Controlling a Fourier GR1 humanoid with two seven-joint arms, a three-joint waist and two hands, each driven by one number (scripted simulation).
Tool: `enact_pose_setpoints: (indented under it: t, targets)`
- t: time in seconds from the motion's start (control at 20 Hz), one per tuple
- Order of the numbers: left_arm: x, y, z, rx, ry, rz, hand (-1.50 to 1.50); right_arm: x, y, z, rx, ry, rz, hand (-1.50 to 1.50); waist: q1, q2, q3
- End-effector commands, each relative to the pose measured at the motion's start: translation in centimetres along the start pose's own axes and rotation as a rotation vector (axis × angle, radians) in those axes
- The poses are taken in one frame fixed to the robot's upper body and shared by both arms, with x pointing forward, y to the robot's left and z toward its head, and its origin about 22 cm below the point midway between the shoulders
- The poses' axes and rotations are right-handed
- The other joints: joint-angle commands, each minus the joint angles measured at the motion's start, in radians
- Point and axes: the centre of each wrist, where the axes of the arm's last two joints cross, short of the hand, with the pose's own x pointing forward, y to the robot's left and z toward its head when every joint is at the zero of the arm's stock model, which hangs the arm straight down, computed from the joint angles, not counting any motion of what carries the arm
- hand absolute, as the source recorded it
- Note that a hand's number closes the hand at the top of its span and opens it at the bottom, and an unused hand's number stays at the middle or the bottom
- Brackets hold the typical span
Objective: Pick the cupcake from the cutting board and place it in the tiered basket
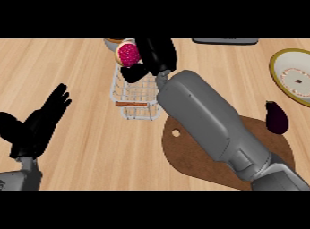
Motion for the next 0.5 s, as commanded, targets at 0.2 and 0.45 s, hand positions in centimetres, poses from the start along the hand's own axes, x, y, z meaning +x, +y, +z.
enact_pose_setpoints:
  t: [0.2, 0.45]
  targets:
    - [0.8, 0.0, 0.5, -0.014, -0.001, -0.009, 0.0, 0.1, 0.4, -1.4, -0.043, -0.007, -0.056, -1.5, 0.014, 0.003, 0.0]
    - [-0.5, 0.1, -0.4, 0.008, 0.005, 0.009, 0.0, 1.6, -0.8, -1.4, -0.081, 0.059, -0.266, -1.5, 0.006, 0.003, 0.0]
